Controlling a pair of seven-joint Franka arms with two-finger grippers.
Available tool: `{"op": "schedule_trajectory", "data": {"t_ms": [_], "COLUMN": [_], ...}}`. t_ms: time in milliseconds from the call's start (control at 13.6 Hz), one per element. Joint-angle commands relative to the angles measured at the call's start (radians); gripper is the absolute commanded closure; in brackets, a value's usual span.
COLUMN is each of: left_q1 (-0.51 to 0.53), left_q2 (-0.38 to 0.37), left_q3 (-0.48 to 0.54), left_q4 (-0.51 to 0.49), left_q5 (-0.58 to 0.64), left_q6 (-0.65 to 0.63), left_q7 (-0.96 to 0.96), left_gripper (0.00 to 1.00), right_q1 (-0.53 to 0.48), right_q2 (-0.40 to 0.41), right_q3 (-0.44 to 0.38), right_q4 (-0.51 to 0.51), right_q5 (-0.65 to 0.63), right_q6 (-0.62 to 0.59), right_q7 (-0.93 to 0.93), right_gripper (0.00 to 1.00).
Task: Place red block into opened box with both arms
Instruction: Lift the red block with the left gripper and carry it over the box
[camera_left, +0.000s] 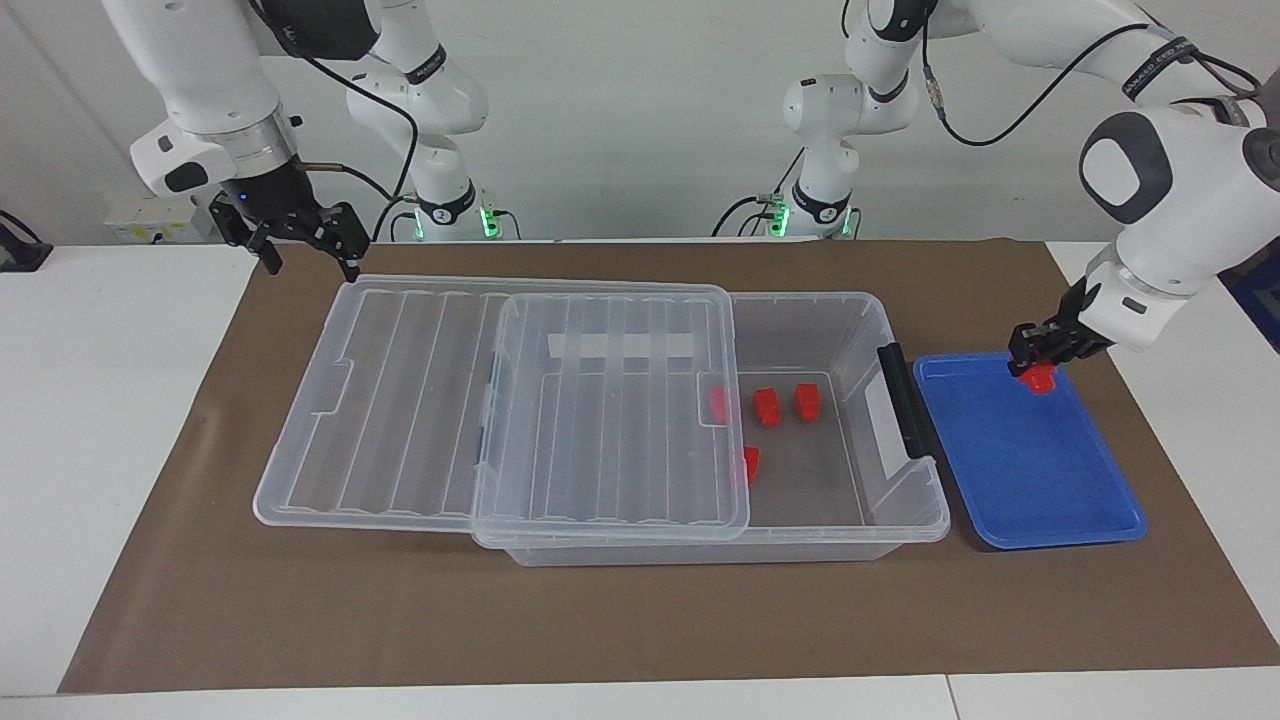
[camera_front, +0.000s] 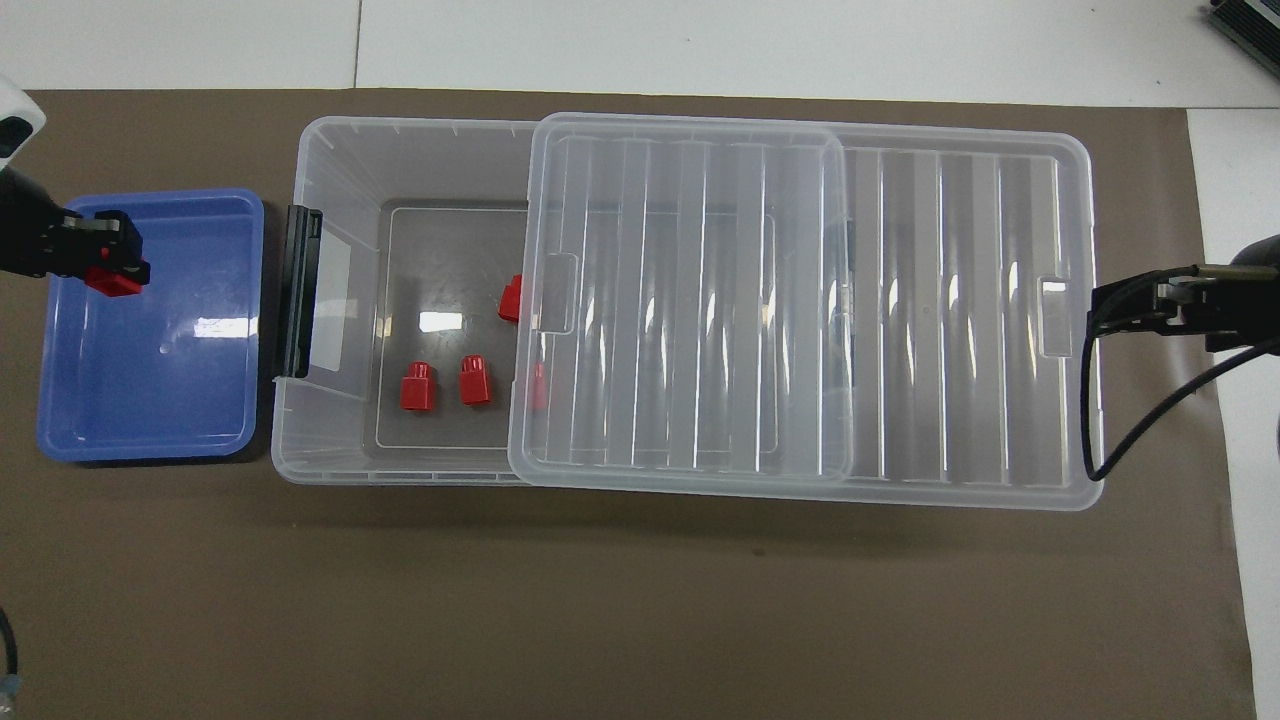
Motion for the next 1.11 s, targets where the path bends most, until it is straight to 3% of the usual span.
{"op": "schedule_trajectory", "data": {"t_ms": [0,148,295,443,738,1033], "left_q1": [-0.121,-0.206,-0.2,-0.212,-0.214,-0.214], "left_q2": [-0.003,-0.005,-0.011,-0.029,-0.1,-0.066], "left_q3": [0.003,-0.026,-0.127,-0.142,-0.161,-0.165], "left_q4": [0.037,0.037,0.035,-0.006,-0.303,-0.388], "left_q5": [0.034,0.036,0.039,0.036,0.077,0.129], "left_q6": [-0.039,-0.021,0.039,0.126,0.453,0.587], "left_q7": [-0.139,-0.279,-0.348,-0.365,-0.365,-0.364], "left_gripper": [1.0,1.0,1.0,1.0,1.0,1.0], "right_q1": [-0.008,-0.008,-0.008,-0.009,-0.008,-0.008], "right_q2": [-0.001,-0.003,-0.005,-0.006,-0.006,-0.008], "right_q3": [0.008,0.008,0.008,0.008,0.006,0.005], "right_q4": [0.003,0.001,-0.003,-0.012,-0.012,-0.014], "right_q5": [0.015,0.015,0.015,0.015,0.015,0.015], "right_q6": [-0.017,-0.024,-0.023,-0.015,-0.014,-0.012], "right_q7": [0.002,0.004,0.011,0.011,0.014,0.014], "right_gripper": [0.0,0.0,0.0,0.0,0.0,0.0]}}
